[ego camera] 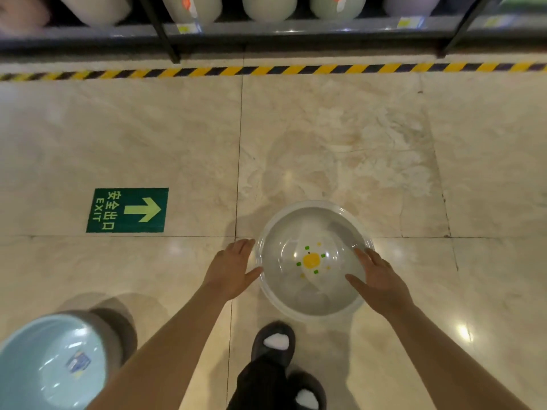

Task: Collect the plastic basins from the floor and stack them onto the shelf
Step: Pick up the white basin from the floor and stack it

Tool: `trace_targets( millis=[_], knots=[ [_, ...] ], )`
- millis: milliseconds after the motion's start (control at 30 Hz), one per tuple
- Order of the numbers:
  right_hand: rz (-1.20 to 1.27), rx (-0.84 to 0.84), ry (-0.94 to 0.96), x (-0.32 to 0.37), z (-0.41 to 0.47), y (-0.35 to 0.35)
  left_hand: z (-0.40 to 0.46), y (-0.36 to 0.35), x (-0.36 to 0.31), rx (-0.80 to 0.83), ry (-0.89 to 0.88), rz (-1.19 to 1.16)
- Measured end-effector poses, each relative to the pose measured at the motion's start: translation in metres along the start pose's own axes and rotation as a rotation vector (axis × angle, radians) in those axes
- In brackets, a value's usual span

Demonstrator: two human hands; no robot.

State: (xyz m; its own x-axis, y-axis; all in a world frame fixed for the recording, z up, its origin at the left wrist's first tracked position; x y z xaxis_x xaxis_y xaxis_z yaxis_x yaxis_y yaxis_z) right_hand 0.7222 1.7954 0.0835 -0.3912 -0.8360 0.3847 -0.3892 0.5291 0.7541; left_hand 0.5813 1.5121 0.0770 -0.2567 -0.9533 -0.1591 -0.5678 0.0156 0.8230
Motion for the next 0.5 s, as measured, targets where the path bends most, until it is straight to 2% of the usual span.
trace_targets(
  millis=[267,500],
  knots=[
    [-0.151,0.074,0.169,0.103,-0.085,0.053,-0.146,0.088,0.058,-0.139,0.176,-0.102],
    [-0.297,0.134,0.343,0.196,-0.131,0.047,-0.275,0.091,0.143,-0.157,0.359,-0.227]
  ],
)
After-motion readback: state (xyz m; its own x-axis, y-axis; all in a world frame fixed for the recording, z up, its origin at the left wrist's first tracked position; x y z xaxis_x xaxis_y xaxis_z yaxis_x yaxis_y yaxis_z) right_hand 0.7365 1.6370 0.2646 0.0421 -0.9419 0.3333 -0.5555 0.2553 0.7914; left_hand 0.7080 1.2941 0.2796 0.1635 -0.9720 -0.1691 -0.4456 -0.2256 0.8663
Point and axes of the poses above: each hand's wrist, its own z-axis towards the middle knuckle, its own y-axis out of the back of the hand, x = y × z, the point moved 2 cm from there along z, towards the middle knuckle, and after that the axes turned 12 degrees about y, right-handed, at the moved point
